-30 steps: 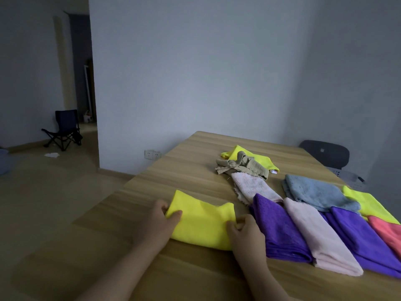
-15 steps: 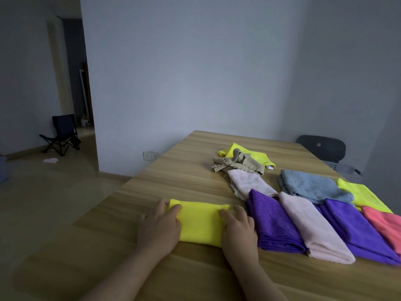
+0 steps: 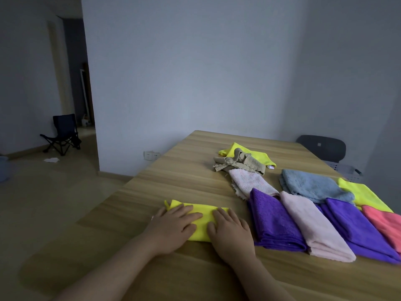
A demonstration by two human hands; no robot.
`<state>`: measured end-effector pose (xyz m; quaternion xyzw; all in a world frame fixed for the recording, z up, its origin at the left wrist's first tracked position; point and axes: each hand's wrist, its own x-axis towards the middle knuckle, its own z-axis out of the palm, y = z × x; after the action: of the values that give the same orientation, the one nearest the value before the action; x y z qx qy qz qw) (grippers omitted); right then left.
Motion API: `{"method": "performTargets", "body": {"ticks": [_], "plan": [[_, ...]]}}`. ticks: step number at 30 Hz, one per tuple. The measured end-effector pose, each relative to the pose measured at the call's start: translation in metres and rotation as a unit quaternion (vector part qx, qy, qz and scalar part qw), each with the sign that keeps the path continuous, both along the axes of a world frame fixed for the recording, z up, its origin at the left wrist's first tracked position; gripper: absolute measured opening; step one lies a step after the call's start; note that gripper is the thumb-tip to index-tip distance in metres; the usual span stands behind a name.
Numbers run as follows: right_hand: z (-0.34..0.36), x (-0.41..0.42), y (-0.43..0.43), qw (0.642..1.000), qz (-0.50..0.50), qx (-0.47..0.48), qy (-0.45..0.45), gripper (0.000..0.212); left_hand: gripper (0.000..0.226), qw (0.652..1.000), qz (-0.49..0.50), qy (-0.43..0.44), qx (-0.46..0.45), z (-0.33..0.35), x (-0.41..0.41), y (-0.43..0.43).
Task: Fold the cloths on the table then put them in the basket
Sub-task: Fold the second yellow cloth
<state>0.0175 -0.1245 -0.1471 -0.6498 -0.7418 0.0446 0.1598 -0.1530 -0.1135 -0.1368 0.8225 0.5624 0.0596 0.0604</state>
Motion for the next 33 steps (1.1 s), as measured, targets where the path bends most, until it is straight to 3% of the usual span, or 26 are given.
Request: {"method": "performTargets", "body": {"ticks": [3,6,9,12,15,17,19,22,24,29,31,33], "plan": [[0.005,-0.002,-0.005,1.000,0.010,0.015,-0.017,0.050,0.043,0.999,0.022,0.036,0.008,0.003,0.006,-0.002],[0.018,0.008,-0.014,0.989,0.031,0.147,0.000,0.042,0.046,0.996,0.046,0.073,0.006,0.010,0.012,-0.002],[0.037,0.041,-0.021,0.977,-0.049,0.206,0.028,0.027,0.050,0.992,0.066,0.103,-0.012,0.019,0.023,0.004],[0.041,0.083,-0.021,0.986,-0.134,0.101,-0.005,0.032,0.056,0.987,0.088,0.135,-0.026,0.025,0.039,0.009],[0.033,0.103,-0.025,0.993,-0.094,-0.058,-0.041,0.040,0.064,0.985,0.120,0.121,-0.015,0.025,0.057,0.009],[0.031,0.108,-0.024,0.989,-0.082,-0.095,-0.079,0.040,0.064,0.982,0.127,0.126,0.054,0.021,0.070,0.007],[0.038,0.107,-0.018,0.990,-0.089,-0.076,-0.080,0.035,0.056,0.987,0.081,0.080,0.114,0.010,0.079,0.010],[0.051,0.110,-0.007,0.993,-0.111,0.034,-0.031,0.028,0.050,0.997,0.013,-0.044,0.059,-0.001,0.084,0.026],[0.055,0.118,0.003,0.988,-0.107,0.114,0.005,0.023,0.052,0.997,0.000,-0.067,0.030,-0.001,0.085,0.040],[0.053,0.134,0.052,0.988,-0.072,0.134,0.008,0.036,0.058,0.993,-0.026,-0.113,-0.010,-0.005,0.090,0.079],[0.055,0.133,0.081,0.987,-0.041,0.153,-0.030,0.037,0.053,0.989,-0.027,-0.143,-0.021,-0.007,0.092,0.092],[0.057,0.128,0.106,0.992,-0.001,0.115,-0.051,0.037,0.043,0.983,-0.042,-0.179,-0.031,-0.008,0.094,0.099]]}}
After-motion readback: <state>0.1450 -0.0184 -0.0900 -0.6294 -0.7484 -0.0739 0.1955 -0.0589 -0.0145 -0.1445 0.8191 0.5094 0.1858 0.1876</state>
